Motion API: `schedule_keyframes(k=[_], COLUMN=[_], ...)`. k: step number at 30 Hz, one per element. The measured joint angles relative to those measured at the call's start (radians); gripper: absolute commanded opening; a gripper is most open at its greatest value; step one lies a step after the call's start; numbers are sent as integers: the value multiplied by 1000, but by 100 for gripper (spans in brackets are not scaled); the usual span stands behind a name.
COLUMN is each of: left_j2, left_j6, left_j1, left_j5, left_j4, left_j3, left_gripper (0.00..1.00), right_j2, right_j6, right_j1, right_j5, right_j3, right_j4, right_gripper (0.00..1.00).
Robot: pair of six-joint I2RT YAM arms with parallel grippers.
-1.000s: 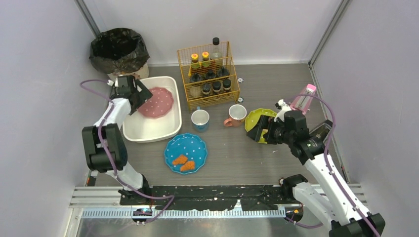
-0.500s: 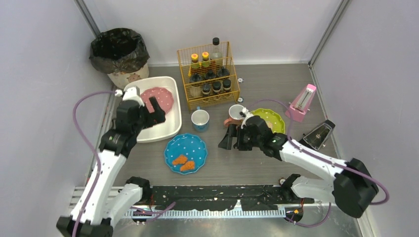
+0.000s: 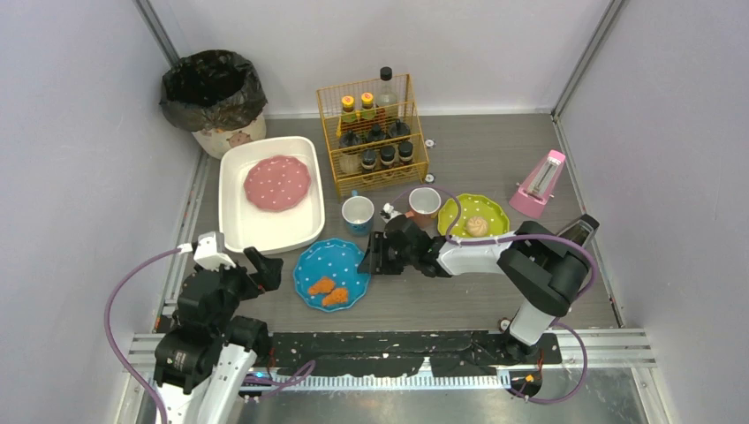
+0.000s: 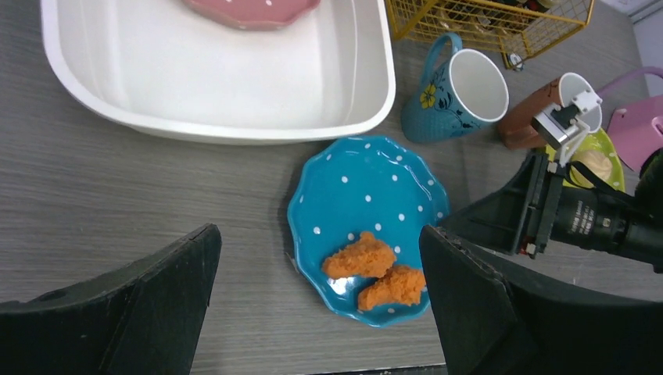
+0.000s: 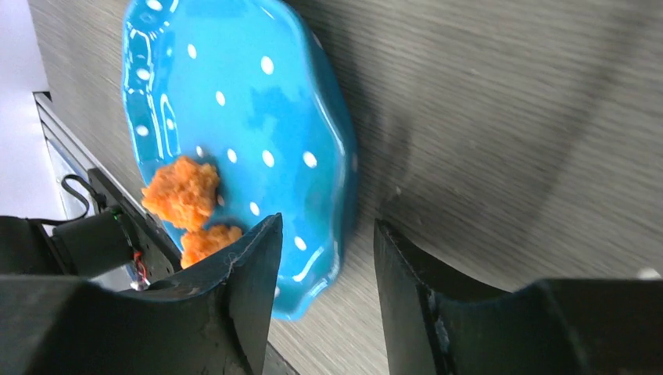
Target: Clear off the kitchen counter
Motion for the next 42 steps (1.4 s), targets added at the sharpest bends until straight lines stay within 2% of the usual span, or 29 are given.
schedule_keyframes(k=[5,7,11,12,18,26,35,42], left_j2=[-91,-93,-90,-90,-81,-27,173,353], left_j6=[-51,-79,-135,-150,-213,-288,-372,-415], left_j1=[-3,-10,-29,-33,-44,-46,-46,-80], left_j5=[70,108,169,183,238,298,412,494], left_j4=[-13,-10,12,20,69,206,452,642], left_j3=[-81,-105,-151,-166,-254,-341,-399,-400], left_gripper=[100,100,100,99,99,99,95,93], right_j2=[79,101,145,150,96,-182,-535,-715], right_j6=[42,55,79,83,67,33,-41,-63], right_j1=[24,24,23,23,18,-43,-124,-180], right_j5=[4,2,6,2,18,62,104,101], right_j3=[36,41,45,43,-28,-207,-284,-283], right_j4=[91,121,178,192,216,31,-256,-346], right_gripper=[45,37,8,7,5,6,5,5])
